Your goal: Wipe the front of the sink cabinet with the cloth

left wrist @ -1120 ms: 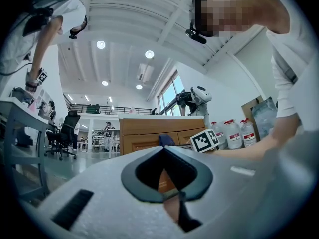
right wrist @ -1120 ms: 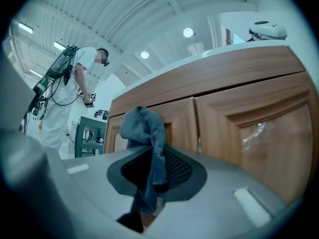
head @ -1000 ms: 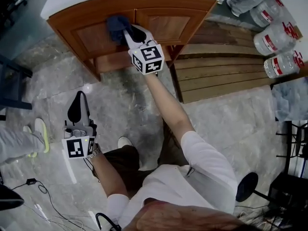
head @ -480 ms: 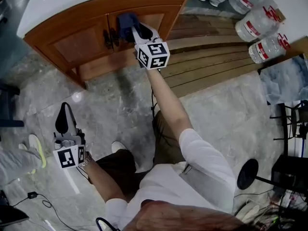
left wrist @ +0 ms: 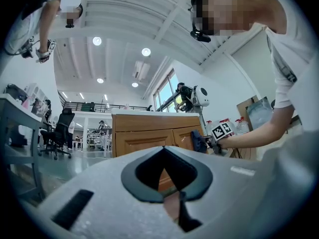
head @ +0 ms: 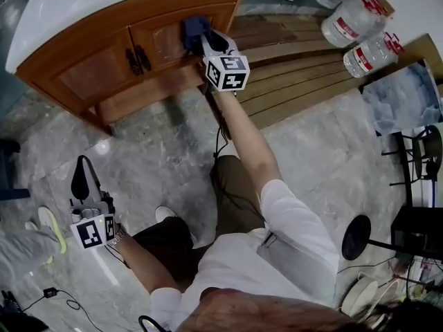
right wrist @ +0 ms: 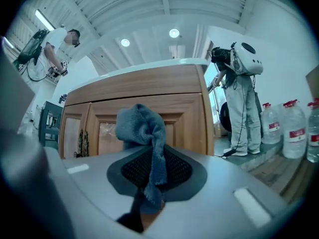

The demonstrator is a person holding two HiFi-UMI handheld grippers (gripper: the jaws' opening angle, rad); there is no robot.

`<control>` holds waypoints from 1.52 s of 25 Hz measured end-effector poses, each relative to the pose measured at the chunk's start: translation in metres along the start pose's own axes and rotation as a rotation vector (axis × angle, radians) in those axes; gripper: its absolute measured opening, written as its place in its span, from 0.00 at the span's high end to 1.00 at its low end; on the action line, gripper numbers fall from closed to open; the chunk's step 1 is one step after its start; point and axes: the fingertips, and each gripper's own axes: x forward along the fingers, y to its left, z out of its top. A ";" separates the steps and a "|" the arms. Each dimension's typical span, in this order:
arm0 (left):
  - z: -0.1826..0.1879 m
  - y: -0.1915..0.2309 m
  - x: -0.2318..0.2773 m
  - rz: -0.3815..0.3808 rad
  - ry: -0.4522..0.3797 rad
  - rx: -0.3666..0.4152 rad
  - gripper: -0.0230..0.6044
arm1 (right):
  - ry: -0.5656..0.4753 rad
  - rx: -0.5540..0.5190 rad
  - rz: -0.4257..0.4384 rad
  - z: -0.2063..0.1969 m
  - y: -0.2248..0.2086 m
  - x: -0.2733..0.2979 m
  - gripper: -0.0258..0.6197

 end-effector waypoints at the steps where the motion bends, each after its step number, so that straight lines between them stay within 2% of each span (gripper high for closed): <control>1: -0.001 -0.001 0.001 -0.003 0.000 -0.001 0.97 | 0.004 0.010 -0.022 -0.001 -0.011 -0.003 0.84; 11: -0.002 -0.013 0.007 -0.032 -0.003 -0.016 0.97 | 0.017 0.065 -0.142 0.000 -0.081 -0.029 0.85; 16: 0.002 -0.021 0.003 -0.029 0.003 -0.005 0.97 | 0.036 0.062 -0.117 0.002 -0.080 -0.029 0.85; 21: 0.003 -0.027 0.009 -0.032 -0.007 -0.013 0.97 | -0.049 0.030 -0.100 0.023 -0.064 -0.059 0.85; 23: 0.000 -0.021 0.009 -0.033 -0.008 -0.017 0.97 | -0.096 0.026 -0.043 0.025 -0.027 -0.075 0.85; 26: 0.003 -0.014 0.004 -0.019 -0.015 -0.023 0.97 | -0.138 0.098 0.138 0.015 0.059 -0.084 0.85; 31: 0.009 -0.006 -0.007 0.000 -0.029 -0.018 0.97 | -0.096 0.153 0.429 -0.018 0.209 -0.073 0.85; 35: 0.012 0.009 -0.019 0.043 -0.052 -0.038 0.97 | -0.055 0.226 0.553 -0.044 0.297 -0.059 0.85; 38: 0.015 0.017 -0.023 0.081 -0.059 -0.025 0.97 | -0.028 0.213 0.631 -0.056 0.354 -0.042 0.85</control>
